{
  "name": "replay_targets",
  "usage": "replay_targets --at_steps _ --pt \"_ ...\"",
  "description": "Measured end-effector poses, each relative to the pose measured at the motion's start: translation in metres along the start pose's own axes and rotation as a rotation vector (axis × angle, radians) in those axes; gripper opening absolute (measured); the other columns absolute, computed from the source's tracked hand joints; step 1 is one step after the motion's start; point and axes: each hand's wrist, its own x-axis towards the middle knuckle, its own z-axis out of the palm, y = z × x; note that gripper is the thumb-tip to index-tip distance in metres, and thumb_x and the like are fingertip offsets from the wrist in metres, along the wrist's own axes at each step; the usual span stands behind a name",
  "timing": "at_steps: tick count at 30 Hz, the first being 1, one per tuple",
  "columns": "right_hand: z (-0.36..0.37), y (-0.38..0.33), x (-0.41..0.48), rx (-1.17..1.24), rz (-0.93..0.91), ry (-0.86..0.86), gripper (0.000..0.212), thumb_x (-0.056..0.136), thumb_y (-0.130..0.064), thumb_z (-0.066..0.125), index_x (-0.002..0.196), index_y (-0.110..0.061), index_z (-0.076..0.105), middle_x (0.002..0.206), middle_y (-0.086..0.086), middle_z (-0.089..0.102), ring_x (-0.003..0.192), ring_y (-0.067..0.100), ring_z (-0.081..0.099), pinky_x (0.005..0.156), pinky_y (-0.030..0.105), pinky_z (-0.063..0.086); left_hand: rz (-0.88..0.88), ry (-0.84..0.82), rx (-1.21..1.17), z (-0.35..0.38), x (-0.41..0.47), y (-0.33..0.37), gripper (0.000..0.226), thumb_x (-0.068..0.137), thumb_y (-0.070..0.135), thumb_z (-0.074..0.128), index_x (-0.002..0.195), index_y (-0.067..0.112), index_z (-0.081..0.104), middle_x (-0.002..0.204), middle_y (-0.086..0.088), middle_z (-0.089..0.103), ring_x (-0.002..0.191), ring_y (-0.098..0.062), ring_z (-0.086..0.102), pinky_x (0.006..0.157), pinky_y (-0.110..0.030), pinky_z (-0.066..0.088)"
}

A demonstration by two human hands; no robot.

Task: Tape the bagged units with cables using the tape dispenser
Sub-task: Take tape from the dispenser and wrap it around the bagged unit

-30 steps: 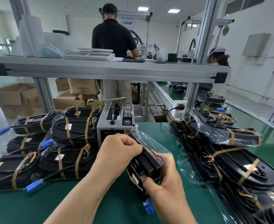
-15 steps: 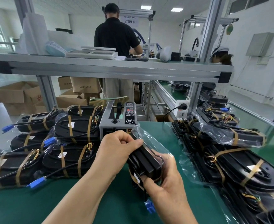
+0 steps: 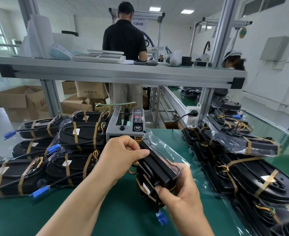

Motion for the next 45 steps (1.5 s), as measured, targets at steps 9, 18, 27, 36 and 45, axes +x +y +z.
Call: replay_targets --at_steps 9,18,27,36,45 --pt "-0.009 0.026 -0.003 0.332 0.038 0.046 0.047 0.059 0.005 0.065 0.092 -0.028 0.067 0.088 0.014 0.071 0.082 0.027 0.064 0.077 0.036 0.051 0.007 -0.61 -0.267 -0.005 -0.019 -0.048 0.101 0.058 0.062 0.085 0.142 0.019 0.049 0.138 -0.003 0.061 0.131 -0.018 0.054 0.108 -0.031 0.044" --pt "-0.049 0.028 0.018 0.242 0.138 -0.216 0.065 0.058 -0.014 0.079 0.122 -0.009 0.064 0.123 0.005 0.072 0.116 0.018 0.067 0.095 0.027 0.052 0.151 -0.458 0.05 -0.027 -0.003 -0.023 0.072 0.063 0.018 0.087 0.12 0.053 0.06 0.117 0.014 0.068 0.101 -0.012 0.069 0.068 -0.031 0.059" --pt "-0.042 0.021 0.044 0.08 0.153 -0.333 0.041 0.078 -0.044 0.07 0.114 -0.024 0.075 0.115 0.006 0.075 0.108 0.016 0.068 0.093 0.029 0.053 0.287 -0.504 0.505 -0.014 -0.005 -0.015 0.07 0.064 0.016 0.084 0.119 0.048 0.055 0.108 0.023 0.057 0.11 0.001 0.05 0.103 -0.034 0.04" --pt "-0.034 0.039 0.029 -0.003 0.124 -0.191 0.022 0.095 -0.027 0.061 0.108 -0.028 0.079 0.12 -0.009 0.073 0.121 0.01 0.063 0.11 0.033 0.045 0.378 -0.529 0.814 -0.006 -0.003 -0.024 0.075 0.066 0.024 0.085 0.134 0.039 0.055 0.117 0.018 0.056 0.112 -0.006 0.045 0.106 -0.037 0.033" --pt "-0.011 0.037 0.023 -0.254 -0.033 0.172 0.029 0.1 -0.012 0.055 0.087 -0.022 0.078 0.089 -0.016 0.076 0.091 0.004 0.07 0.082 0.025 0.055 0.385 -0.495 0.799 -0.008 -0.005 -0.028 0.073 0.068 0.028 0.085 0.132 0.042 0.053 0.115 0.023 0.053 0.109 -0.003 0.043 0.106 -0.033 0.03"
